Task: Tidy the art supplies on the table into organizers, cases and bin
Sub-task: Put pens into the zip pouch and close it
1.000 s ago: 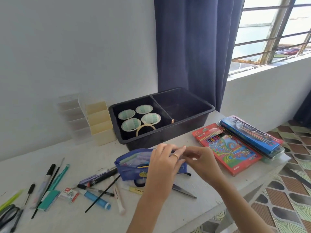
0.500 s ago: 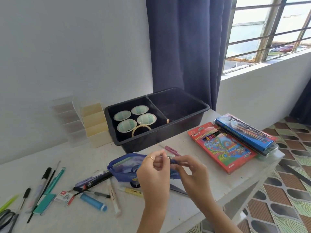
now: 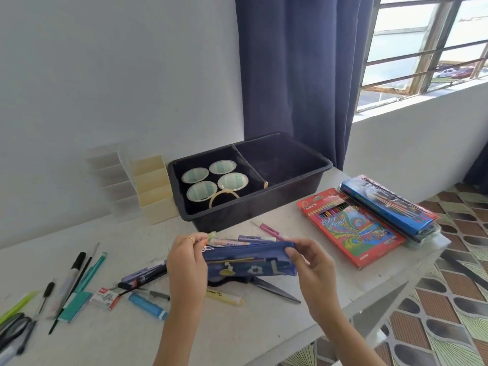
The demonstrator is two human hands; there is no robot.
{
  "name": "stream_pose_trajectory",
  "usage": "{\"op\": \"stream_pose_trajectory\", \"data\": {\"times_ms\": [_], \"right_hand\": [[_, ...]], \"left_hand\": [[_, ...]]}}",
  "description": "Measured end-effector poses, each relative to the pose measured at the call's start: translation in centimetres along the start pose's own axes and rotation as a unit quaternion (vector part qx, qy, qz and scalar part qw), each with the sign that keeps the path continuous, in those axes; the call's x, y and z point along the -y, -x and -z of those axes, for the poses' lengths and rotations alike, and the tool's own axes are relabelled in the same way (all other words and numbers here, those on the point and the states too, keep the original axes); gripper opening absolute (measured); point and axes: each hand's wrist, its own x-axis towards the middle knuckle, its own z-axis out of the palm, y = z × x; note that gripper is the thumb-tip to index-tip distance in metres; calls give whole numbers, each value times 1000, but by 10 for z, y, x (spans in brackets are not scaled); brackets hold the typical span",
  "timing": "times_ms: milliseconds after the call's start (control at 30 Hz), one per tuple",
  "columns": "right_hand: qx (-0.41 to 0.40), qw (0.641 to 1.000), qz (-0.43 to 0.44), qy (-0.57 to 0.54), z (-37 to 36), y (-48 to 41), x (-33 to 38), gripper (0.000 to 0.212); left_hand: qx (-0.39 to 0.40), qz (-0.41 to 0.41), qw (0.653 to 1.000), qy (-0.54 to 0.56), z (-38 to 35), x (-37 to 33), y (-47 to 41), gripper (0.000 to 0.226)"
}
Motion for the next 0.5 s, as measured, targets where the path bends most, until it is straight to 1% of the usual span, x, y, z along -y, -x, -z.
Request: {"op": "stream_pose_trajectory", "data": {"times_ms": [67, 133, 167, 233, 267, 333, 400, 433, 467, 500], "right_hand": [[-17, 1000, -18, -8, 7, -3, -1, 18], [-19, 999, -35, -15, 12, -3, -3, 15], [-15, 999, -44, -19, 13, -3, -4, 12], [-12, 998, -58, -28, 11, -3, -3, 8], [-12, 997, -63, -34, 10, -4, -1, 7], [-16, 995, -75, -62, 11, -7, 4, 8], [-31, 991, -91, -95, 18, -11, 9, 8], [-42, 989, -100, -105, 22, -13, 11, 8], [-54, 986, -111, -115, 26, -15, 14, 8], [-68, 982, -121, -128, 30, -17, 16, 9]], "left_hand": [[-15, 18, 1000, -12, 7, 14, -9, 16], [-19, 46, 999, 5, 11, 25, -15, 16], [-14, 54, 998, 17, 11, 27, -15, 16], [19, 72, 996, 42, 7, 30, -13, 17], [48, 98, 991, 72, 4, 29, -9, 18], [109, 148, 973, 141, -3, 28, -1, 29], [127, 157, 965, 168, -9, 29, 8, 33], [124, 168, 960, 184, -10, 27, 11, 30], [125, 186, 951, 213, -11, 22, 13, 25], [136, 203, 934, 260, -13, 14, 15, 23]]}}
